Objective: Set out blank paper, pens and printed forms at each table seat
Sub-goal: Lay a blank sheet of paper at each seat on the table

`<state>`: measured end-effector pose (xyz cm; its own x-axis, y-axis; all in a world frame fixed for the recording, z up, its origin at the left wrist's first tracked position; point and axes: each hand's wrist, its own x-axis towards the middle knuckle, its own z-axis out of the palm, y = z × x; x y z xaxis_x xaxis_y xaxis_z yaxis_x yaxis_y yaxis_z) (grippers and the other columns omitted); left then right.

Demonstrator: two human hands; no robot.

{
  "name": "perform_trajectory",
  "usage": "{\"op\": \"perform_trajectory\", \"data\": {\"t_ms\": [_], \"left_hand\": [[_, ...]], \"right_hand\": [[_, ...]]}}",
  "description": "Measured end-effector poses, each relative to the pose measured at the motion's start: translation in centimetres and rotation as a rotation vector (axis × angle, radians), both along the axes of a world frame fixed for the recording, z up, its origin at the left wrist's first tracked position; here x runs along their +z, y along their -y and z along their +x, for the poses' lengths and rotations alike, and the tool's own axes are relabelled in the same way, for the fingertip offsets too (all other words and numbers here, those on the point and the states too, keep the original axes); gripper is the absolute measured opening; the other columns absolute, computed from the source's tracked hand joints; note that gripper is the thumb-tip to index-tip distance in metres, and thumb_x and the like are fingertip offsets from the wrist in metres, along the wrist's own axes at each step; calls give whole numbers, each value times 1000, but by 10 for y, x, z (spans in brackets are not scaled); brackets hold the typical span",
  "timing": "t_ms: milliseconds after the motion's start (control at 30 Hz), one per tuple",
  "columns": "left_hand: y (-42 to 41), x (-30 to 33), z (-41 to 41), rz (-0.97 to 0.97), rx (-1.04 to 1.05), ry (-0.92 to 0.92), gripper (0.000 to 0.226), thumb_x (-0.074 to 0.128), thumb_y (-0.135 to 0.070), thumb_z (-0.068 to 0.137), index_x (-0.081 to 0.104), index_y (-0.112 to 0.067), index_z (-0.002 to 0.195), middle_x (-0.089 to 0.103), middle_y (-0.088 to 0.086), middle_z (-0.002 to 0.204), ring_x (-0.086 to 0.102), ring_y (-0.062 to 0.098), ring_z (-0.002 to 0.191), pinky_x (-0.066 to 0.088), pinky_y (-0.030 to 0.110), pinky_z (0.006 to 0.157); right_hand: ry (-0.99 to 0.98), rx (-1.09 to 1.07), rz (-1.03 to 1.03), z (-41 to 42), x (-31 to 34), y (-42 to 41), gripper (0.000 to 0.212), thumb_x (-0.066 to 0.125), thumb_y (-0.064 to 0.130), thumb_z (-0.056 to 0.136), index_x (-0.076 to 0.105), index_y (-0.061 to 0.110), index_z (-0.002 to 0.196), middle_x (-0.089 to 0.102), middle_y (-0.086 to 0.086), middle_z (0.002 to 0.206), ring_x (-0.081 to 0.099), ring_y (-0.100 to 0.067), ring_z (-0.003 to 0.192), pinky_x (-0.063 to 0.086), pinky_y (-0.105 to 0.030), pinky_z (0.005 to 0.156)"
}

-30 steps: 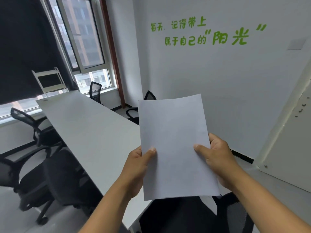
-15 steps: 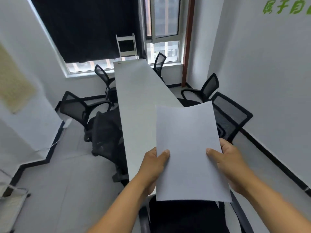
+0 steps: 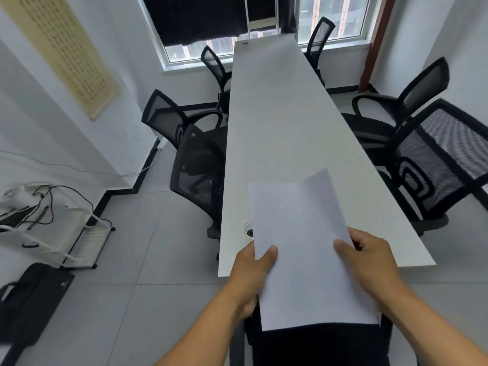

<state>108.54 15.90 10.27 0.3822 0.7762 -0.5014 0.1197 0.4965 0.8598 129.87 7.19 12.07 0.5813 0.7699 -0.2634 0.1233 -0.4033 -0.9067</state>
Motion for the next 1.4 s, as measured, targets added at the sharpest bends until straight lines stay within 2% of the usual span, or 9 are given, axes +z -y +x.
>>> {"op": "perform_trajectory", "data": {"t_ms": [67,167,367,633,833,967,1067,1200,1400], "left_hand": [[0,-12,3,-22,-25,0,24,57,-27,115,70,-27,136,82,-6,126,79,19,115,62,44,104],[-5,-34,8,-39,2,-20,26,54,-28,116,69,-27,138,81,-6,126,79,19,116,62,44,104],[-13,-67,13,-75,92,-40,28,52,-31,117,70,-25,138,82,-3,126,80,21,114,64,47,101],[-23,-83,19,-143,147,-5,33,48,-34,117,68,-21,140,81,3,127,79,26,115,64,47,97],[-30,-87,19,-165,186,10,36,50,-36,116,66,-22,145,79,5,132,77,30,120,58,58,108],[-35,-85,12,-171,216,31,34,51,-35,115,67,-22,142,80,8,129,79,33,116,66,51,94],[-39,-81,5,-182,254,44,34,53,-34,114,68,-20,142,80,11,130,78,36,116,63,54,96],[-44,-75,-3,-179,290,59,36,54,-34,113,69,-18,141,80,12,130,78,38,116,63,54,95],[-50,-62,-8,-177,304,104,35,53,-33,113,69,-16,139,80,13,128,80,37,111,69,46,77]], "right_hand": [[-6,-42,-9,4,-17,-4,25,68,12,101,80,33,105,80,18,88,77,-7,76,63,-38,73],[10,-122,-32,12,-45,-12,10,75,16,98,71,23,104,76,5,94,75,-19,85,58,-38,70],[26,-100,-97,24,-86,-24,8,74,23,101,70,15,99,75,-1,98,73,-20,86,53,-33,67],[-26,-60,-126,48,-134,-37,44,66,32,102,57,-8,85,64,-27,82,52,-22,65,41,-37,65],[30,23,-151,56,-152,-46,48,61,29,104,38,4,70,40,-3,67,35,-20,64,28,-36,66],[111,19,-137,60,-154,-51,44,61,17,104,32,17,71,31,-1,67,27,-19,63,21,-36,63],[290,28,-184,67,-161,-54,41,60,19,104,34,16,72,37,2,66,33,-20,61,28,-37,66],[491,51,-280,77,-169,-56,20,57,22,106,56,16,87,60,4,78,57,-24,77,32,-40,85],[535,68,-286,83,-180,-59,19,59,17,105,54,13,88,57,3,77,54,-20,69,40,-40,72]]}}
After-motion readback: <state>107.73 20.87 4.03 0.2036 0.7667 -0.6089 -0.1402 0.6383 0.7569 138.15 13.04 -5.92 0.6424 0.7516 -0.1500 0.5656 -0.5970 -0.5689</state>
